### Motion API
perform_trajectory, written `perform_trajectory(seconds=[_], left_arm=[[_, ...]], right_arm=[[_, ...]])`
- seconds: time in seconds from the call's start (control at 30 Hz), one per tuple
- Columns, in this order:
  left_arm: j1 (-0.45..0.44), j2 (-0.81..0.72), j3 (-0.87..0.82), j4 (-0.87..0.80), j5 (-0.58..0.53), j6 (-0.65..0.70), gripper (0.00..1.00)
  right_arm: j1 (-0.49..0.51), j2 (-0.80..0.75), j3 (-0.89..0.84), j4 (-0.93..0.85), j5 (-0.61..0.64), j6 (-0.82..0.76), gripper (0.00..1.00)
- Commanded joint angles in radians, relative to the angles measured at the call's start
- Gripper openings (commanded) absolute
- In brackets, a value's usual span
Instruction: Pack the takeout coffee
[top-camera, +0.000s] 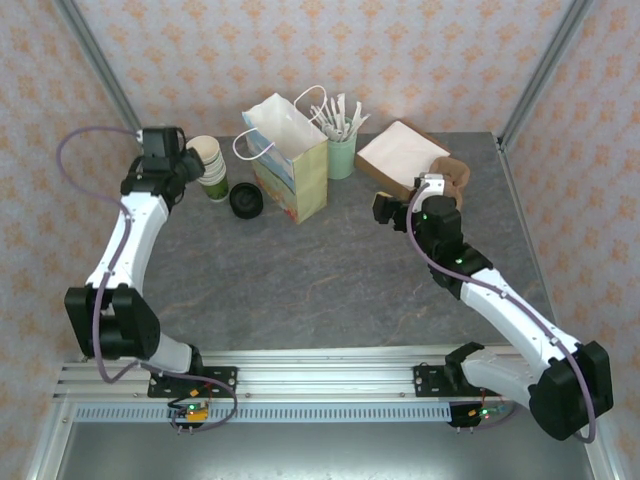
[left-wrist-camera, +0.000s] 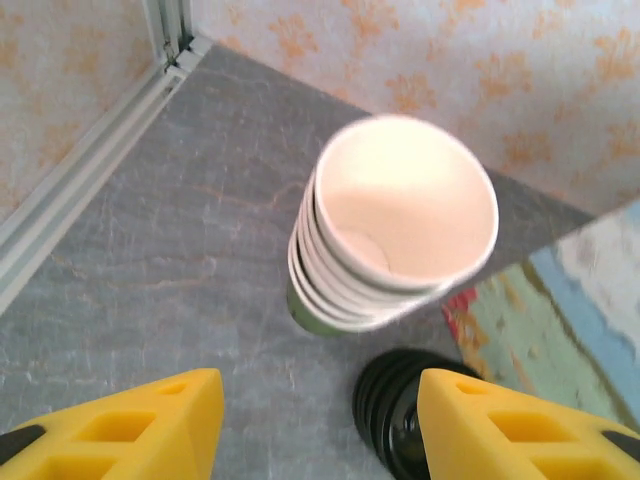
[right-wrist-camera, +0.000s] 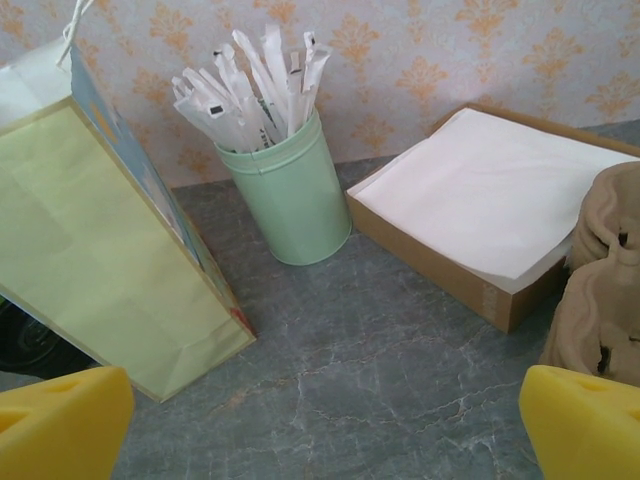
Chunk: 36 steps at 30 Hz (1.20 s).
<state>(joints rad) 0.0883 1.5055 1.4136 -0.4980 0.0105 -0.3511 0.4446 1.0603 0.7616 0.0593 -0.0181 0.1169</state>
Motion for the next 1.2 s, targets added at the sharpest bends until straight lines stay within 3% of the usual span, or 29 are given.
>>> perform_trajectory(seconds=[0.0, 0.23, 0.4, 1.17], left_arm=[[0.040, 0.110, 0.123, -0.092, 0.061, -0.017, 0.53], [0.061, 0.338, 0.398, -0.210, 0.075, 0.007, 0.49], [0.071, 0.444, 0.506, -0.264, 0.053, 0.023, 0.43], [0.073, 0.494, 0.560, -0.292, 0.071, 0.054, 0.16]], right_arm=[[0.004, 0.006, 0.009, -0.003, -0.012, 0.014, 1.00], [0.006, 0.011, 0.005, -0.014, -0.010, 0.001, 0.99], [0.005, 0.021, 0.006, -0.018, -0.010, 0.006, 0.99], [0.005, 0.055, 0.007, -0.023, -0.011, 0.031, 0.99]])
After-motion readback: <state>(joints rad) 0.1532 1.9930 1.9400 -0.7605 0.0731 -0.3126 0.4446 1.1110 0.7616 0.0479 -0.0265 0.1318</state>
